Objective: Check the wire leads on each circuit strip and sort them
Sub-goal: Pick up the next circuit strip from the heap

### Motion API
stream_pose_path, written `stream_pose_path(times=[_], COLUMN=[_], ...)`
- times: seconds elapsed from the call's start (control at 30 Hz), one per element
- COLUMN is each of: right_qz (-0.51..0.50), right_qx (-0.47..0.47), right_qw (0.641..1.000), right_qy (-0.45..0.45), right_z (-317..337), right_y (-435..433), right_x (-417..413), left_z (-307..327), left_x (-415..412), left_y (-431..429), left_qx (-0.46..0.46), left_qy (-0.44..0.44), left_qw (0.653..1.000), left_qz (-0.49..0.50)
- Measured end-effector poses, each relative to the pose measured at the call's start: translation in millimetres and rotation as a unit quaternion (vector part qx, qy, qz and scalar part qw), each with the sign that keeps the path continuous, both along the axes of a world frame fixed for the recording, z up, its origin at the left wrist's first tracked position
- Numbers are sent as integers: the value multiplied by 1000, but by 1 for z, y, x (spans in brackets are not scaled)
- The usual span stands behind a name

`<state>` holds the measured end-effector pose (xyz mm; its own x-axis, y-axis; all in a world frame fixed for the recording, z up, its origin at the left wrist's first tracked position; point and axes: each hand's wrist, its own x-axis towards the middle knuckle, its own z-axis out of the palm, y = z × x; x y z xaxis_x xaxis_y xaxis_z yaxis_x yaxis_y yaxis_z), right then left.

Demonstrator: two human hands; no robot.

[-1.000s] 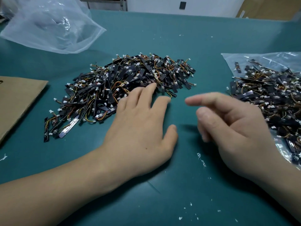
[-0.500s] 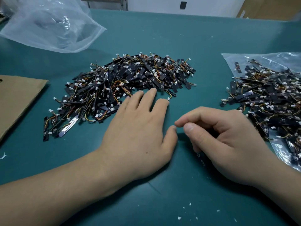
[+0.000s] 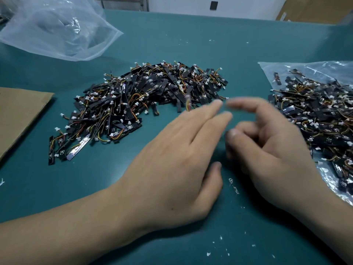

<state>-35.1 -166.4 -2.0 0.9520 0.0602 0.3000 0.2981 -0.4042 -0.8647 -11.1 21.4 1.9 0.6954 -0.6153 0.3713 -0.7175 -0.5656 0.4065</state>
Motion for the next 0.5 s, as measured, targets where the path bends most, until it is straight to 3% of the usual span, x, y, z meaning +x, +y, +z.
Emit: stream_pose_path(times=[0.1, 0.17, 0.3, 0.37, 0.5], right_qz=[-28, -6, 55, 62, 35], right_qx=[137, 115, -70, -137, -172], right_qw=[990, 992, 996, 989, 984], right_qy=[37, 46, 19, 5, 0], right_z=[0, 1, 4, 5, 4], right_y=[-4, -5, -1, 0, 1], right_x=[6, 7, 2, 2, 2], left_z=[1, 2, 2, 4, 5], left_x=[13, 4, -3, -3, -2], left_y=[-3, 1, 9, 7, 7], left_qx=[-171, -270, -375, -387, -390], left_qy=[219, 196, 181, 215, 241], left_qw=[961, 942, 906, 894, 887], left_qz=[14, -37, -73, -67, -60])
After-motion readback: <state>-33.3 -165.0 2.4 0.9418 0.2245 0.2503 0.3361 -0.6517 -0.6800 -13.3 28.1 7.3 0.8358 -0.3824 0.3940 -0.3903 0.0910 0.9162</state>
